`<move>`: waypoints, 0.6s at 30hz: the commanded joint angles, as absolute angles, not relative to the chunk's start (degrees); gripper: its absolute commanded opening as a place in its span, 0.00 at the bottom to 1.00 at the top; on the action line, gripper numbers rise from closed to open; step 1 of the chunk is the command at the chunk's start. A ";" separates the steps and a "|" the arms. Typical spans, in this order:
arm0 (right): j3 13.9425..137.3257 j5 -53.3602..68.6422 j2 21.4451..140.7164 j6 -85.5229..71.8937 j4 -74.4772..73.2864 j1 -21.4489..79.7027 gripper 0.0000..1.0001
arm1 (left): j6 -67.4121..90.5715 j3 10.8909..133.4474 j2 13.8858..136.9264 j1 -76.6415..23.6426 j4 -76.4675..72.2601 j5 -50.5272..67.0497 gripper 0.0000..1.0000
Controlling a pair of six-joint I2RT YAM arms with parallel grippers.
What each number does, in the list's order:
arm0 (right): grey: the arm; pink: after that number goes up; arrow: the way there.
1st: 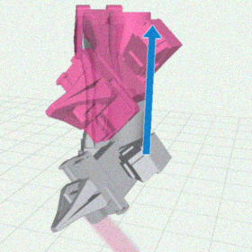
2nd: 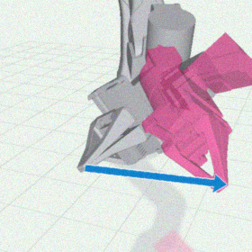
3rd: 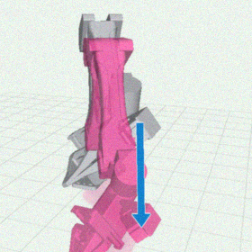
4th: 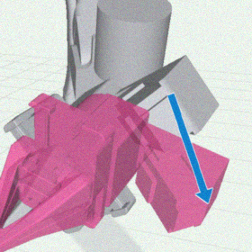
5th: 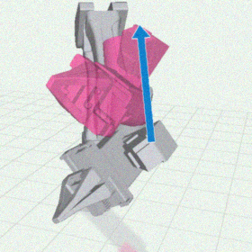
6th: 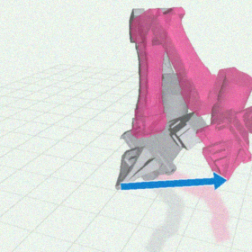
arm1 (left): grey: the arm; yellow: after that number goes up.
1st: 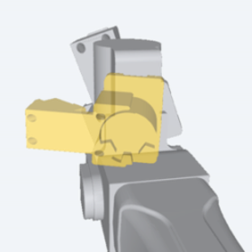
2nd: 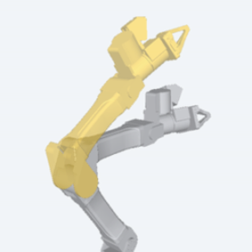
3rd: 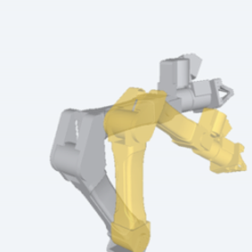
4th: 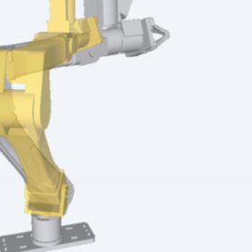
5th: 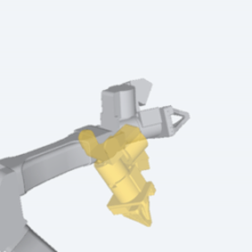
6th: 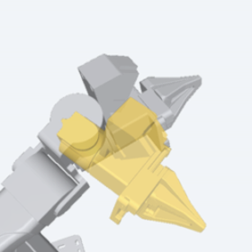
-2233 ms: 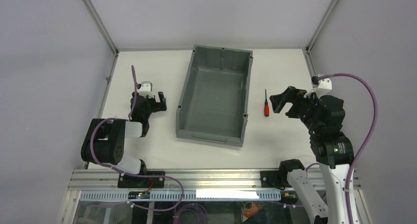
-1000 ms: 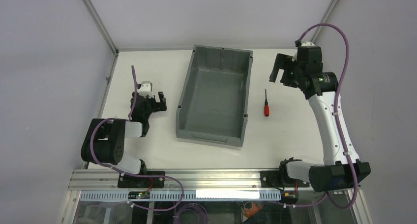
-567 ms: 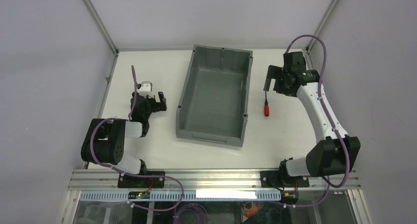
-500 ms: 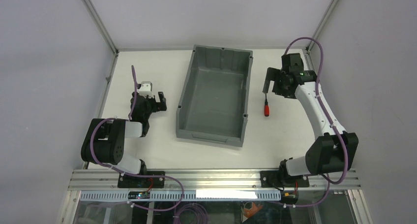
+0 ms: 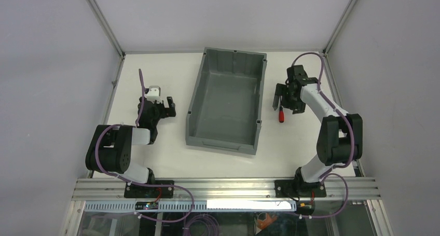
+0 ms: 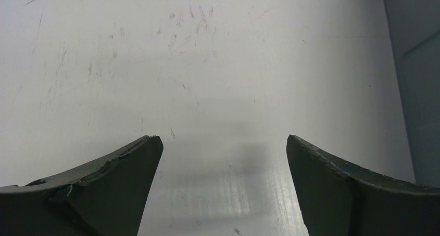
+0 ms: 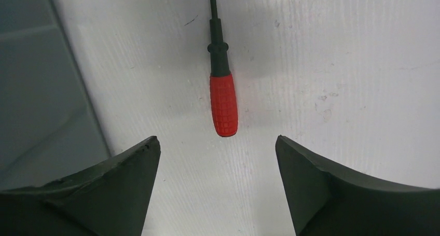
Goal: Put the screwdriver in the bin
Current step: Pick up the screwdriver from the center of the board.
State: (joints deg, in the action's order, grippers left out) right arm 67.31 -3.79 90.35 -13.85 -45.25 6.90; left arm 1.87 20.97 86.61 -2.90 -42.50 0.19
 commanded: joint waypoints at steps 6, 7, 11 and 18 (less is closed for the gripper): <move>66.21 -3.53 96.29 -14.48 -39.64 6.97 0.77 | 0.53 21.97 86.31 -2.57 -45.88 1.14 0.99; 66.14 -3.78 96.81 -14.50 -39.45 6.96 0.76 | 0.53 21.97 86.30 -2.55 -45.88 1.19 0.99; 66.08 -4.92 98.70 -14.37 -38.87 6.96 0.68 | 0.53 21.97 86.29 -2.64 -45.88 1.19 0.99; 66.25 -5.77 101.09 -14.36 -38.47 6.99 0.53 | 0.53 21.97 86.26 -2.61 -45.88 1.14 0.99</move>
